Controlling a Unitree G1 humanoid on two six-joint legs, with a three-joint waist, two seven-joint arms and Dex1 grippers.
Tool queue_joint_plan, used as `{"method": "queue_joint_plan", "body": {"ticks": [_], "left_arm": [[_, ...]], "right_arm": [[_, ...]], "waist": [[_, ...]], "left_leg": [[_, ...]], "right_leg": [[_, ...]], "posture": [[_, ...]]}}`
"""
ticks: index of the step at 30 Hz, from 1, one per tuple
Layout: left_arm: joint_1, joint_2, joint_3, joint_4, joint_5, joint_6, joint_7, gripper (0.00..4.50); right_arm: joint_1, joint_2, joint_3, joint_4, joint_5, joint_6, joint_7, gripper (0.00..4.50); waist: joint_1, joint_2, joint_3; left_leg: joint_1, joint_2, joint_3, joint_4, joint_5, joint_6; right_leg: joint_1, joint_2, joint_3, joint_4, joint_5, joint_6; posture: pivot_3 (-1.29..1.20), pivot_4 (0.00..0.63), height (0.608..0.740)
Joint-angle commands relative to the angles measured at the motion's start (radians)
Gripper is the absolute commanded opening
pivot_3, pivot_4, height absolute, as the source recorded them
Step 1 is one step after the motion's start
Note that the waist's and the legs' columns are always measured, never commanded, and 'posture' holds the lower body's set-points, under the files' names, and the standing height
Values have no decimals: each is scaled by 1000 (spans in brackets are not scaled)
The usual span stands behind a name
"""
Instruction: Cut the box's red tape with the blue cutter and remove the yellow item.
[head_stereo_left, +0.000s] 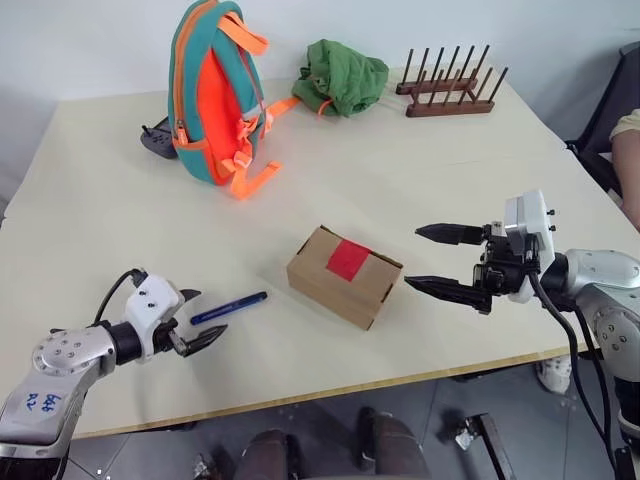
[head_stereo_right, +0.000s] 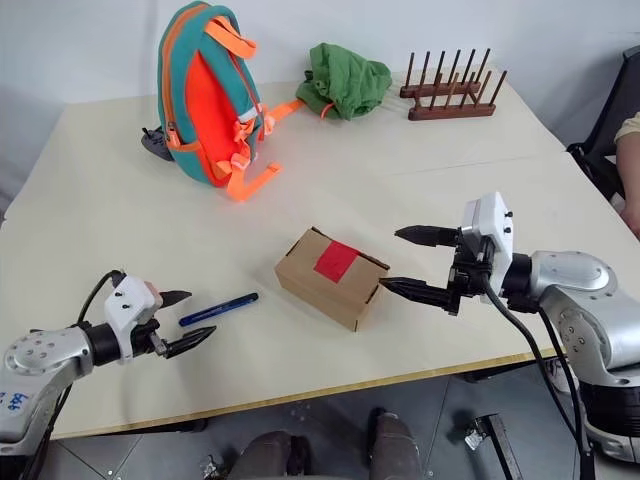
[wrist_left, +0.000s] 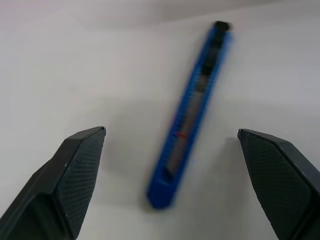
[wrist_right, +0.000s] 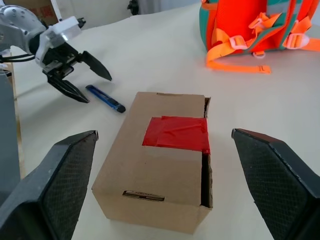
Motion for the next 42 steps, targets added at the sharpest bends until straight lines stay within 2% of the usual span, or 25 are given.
{"method": "queue_joint_plan", "body": {"ticks": [1, 12, 20, 28, 33, 36, 42], "left_arm": [[16, -17, 55, -26, -10, -85, -24, 4486], [-80, -25, 64, 117, 11, -327, -136, 4486], [-162, 20, -45, 238, 59, -427, -280, 4486], [-288, 15, -155, 436, 157, -475, -307, 4486], [-291, 36, -191, 500, 184, -505, -338, 4486], [-271, 51, -210, 515, 187, -504, -362, 3884], [-251, 52, -216, 533, 181, -514, -369, 2070]], "right_arm": [[-25, 0, -5, -6, 3, -16, 15, 4500], [-45, 5, -9, -14, 36, -3, 42, 4500], [49, -60, -69, -102, 87, 13, 103, 4500], [87, -47, -99, -173, 121, 36, 20, 4500], [120, -54, -120, -195, 127, 39, -2, 4500], [127, -56, -126, -199, 127, 40, -13, 4500], [129, -62, -125, -197, 126, 37, -18, 4500]], "waist": [[2, -2, 1], [0, -4, 3], [3, -5, 3], [-1, -6, 3], [0, -6, 3], [-4, -5, 3], [-11, -4, 2]], "left_leg": [[0, 0, 0, 0, 0, 0], [0, 0, 0, 1, 0, 0], [0, 0, 2, 1, 0, 0], [0, 1, 3, 3, 0, 0], [0, 1, 6, 5, 0, 0], [1, 1, 6, 8, 0, 0], [5, 3, 3, 10, 0, 0]], "right_leg": [[0, 0, 0, 0, 0, 0], [1, 0, -2, 0, 0, 0], [1, 1, -3, 0, 0, 0], [1, 1, -2, 2, 0, 0], [2, 1, -2, 4, 0, 0], [2, 1, -1, 6, 0, 0], [3, 1, 2, 11, 1, -2]], "posture": [[0, 150, 740], [0, 150, 740], [0, 150, 740], [0, 150, 740], [0, 150, 740], [0, 150, 740], [0, 150, 740]]}}
